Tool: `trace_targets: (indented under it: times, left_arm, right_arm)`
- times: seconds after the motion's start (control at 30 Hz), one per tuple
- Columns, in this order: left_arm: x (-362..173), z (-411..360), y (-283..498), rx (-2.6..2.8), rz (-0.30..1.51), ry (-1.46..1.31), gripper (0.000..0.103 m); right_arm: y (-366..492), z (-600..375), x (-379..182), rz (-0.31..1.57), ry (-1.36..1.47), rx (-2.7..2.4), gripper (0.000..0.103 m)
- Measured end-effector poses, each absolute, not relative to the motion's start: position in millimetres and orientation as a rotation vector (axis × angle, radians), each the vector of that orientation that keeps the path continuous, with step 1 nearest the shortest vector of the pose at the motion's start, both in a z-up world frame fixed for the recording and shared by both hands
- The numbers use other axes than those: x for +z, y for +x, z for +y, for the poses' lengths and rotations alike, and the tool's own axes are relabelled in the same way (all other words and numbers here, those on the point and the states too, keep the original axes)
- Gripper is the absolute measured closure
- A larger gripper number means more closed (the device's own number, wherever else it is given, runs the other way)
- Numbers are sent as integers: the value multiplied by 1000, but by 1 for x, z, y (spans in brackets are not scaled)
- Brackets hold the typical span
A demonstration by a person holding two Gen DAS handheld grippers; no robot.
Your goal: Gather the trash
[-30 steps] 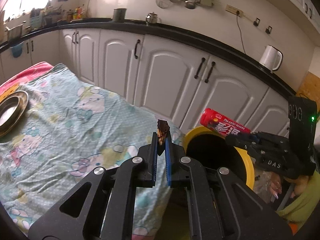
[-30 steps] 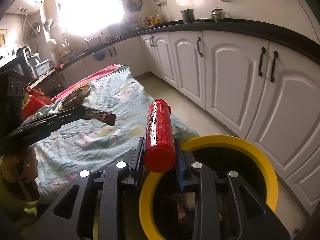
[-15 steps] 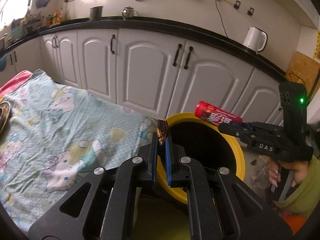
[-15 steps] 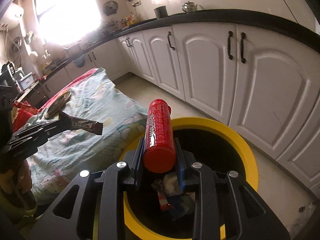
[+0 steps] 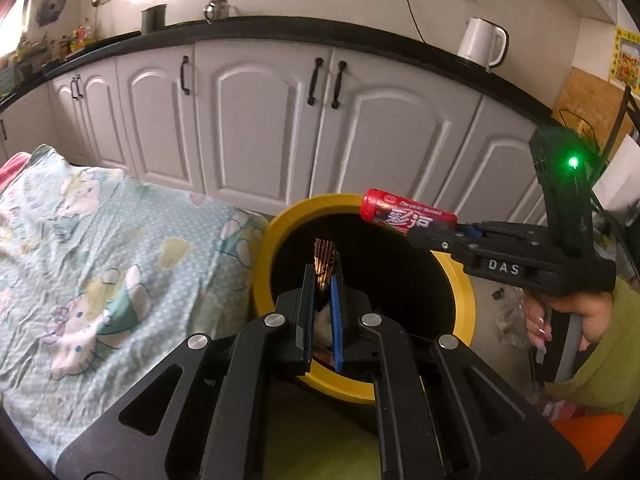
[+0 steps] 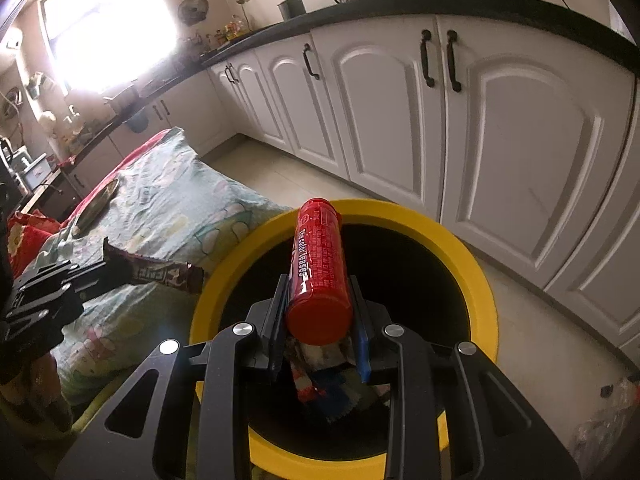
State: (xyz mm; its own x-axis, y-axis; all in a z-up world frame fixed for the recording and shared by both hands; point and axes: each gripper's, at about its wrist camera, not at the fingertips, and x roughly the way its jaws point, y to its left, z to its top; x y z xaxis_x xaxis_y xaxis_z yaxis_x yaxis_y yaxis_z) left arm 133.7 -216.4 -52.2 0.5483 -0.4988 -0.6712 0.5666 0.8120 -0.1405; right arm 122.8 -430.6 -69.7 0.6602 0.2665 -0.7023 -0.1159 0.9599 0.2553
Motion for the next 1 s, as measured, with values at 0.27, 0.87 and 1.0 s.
trace_targets:
  times: [0.27,0.87,1.0]
  left_arm:
    - [-62,-236,134,-658,792,127,100]
    - [-71,-229,155,-601,835,68,42]
    - [-66,-213,159,-564,832,27,22]
  right_arm:
    - [123,-444,-83,847,233,195,77]
    - [122,-469,-91,865,305,134,46]
    - [122,-463,-83,848,283,128,33]
